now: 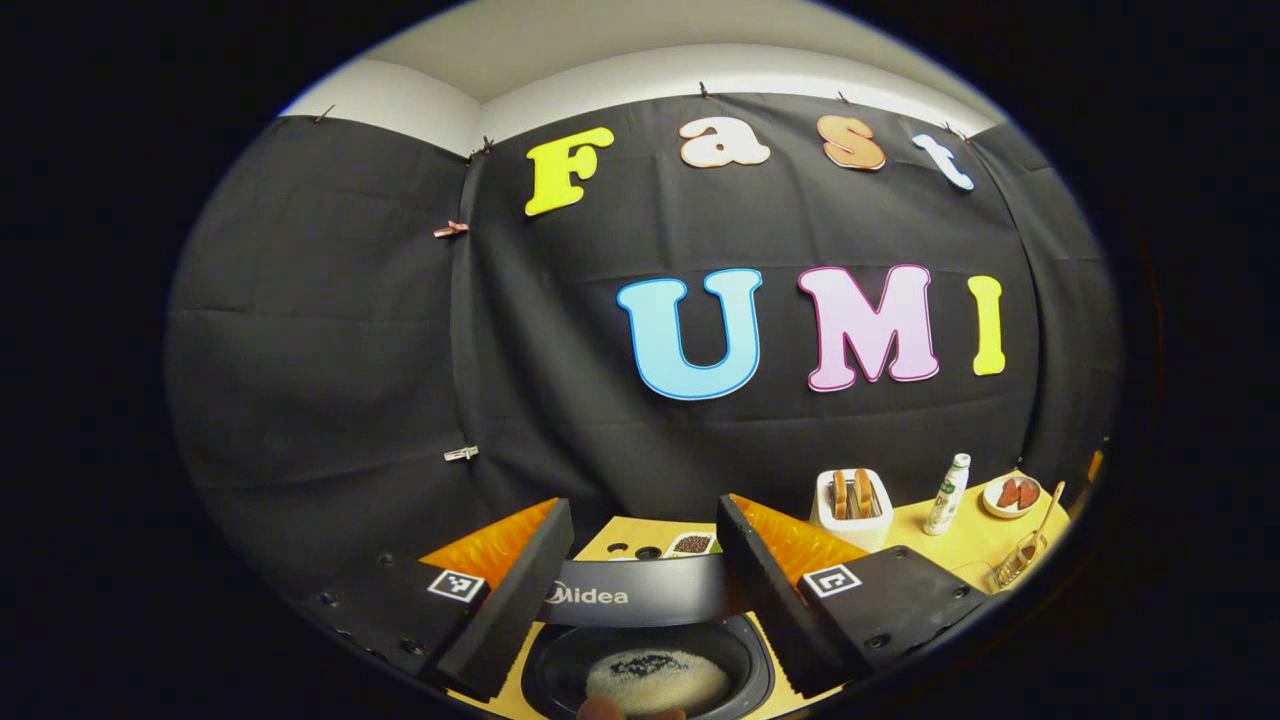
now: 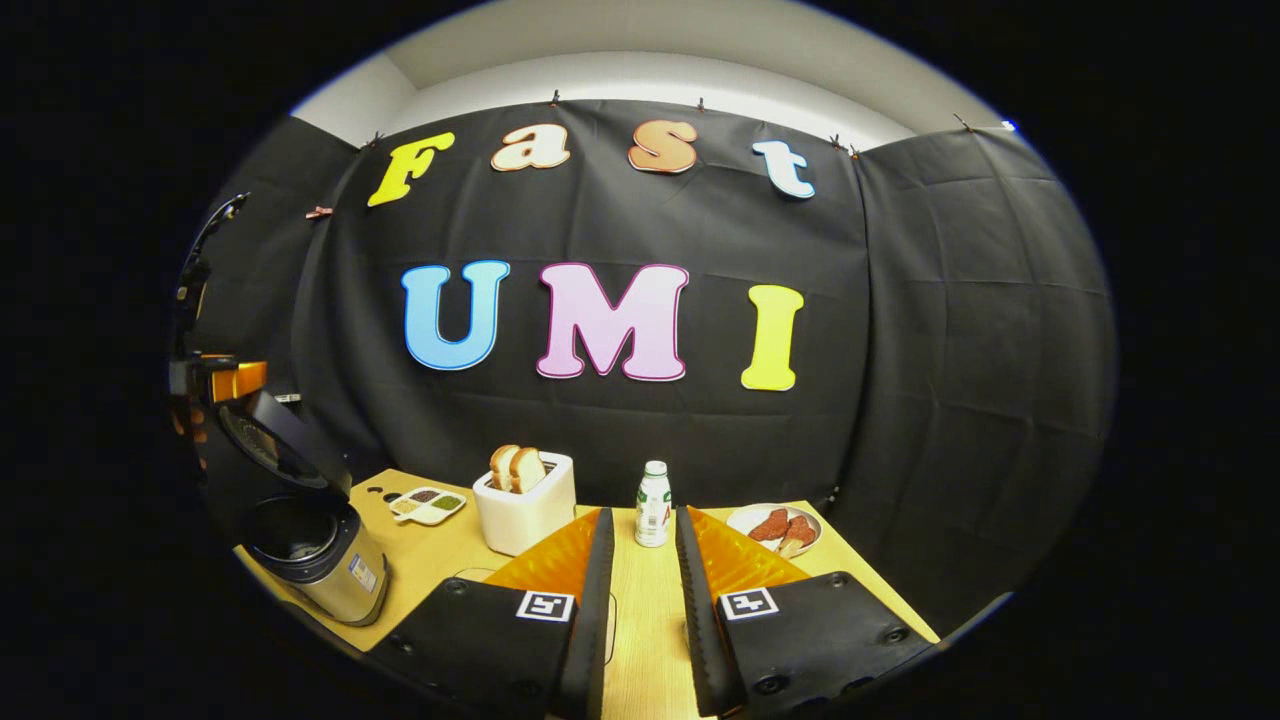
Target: Close the left gripper, press the button to open the rice cooker; take a wooden spoon from the chopstick holder with the right hand, scoop a spoonful of rice and pour it into the rice cooker, then put the wooden spoon back into the chopstick holder.
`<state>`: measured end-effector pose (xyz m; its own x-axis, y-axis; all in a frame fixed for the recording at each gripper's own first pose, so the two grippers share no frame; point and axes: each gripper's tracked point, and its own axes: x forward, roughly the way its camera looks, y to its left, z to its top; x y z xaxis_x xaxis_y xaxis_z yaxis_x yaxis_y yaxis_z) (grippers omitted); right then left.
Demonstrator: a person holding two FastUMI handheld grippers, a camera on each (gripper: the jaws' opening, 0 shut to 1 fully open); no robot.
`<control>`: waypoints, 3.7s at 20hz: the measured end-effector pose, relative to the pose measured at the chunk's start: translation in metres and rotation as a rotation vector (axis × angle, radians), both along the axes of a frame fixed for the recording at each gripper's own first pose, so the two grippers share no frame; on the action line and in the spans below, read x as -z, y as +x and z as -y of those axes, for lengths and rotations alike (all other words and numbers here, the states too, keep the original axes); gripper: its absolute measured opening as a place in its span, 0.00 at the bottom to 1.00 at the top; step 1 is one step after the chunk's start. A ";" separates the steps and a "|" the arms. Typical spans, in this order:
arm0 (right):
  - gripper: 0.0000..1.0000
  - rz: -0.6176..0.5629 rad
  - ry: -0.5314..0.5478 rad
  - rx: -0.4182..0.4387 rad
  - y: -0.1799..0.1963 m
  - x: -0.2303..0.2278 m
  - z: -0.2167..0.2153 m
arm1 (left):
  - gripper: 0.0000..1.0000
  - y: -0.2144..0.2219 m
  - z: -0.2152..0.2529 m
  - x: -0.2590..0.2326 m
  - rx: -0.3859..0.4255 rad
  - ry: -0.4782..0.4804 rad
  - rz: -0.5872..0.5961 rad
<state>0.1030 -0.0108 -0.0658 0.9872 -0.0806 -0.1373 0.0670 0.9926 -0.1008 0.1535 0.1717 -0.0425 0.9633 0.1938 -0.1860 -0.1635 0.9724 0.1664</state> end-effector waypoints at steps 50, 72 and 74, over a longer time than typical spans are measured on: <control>0.44 -0.025 -0.007 -0.089 -0.065 0.000 -0.030 | 0.92 -0.099 0.049 0.112 0.022 -0.057 0.001; 0.98 0.080 0.083 -0.101 -0.084 -0.064 0.028 | 0.95 -0.154 0.224 -0.050 0.223 -0.162 0.158; 0.98 0.075 0.086 -0.109 -0.086 -0.062 0.028 | 0.95 -0.156 0.223 -0.051 0.211 -0.155 0.159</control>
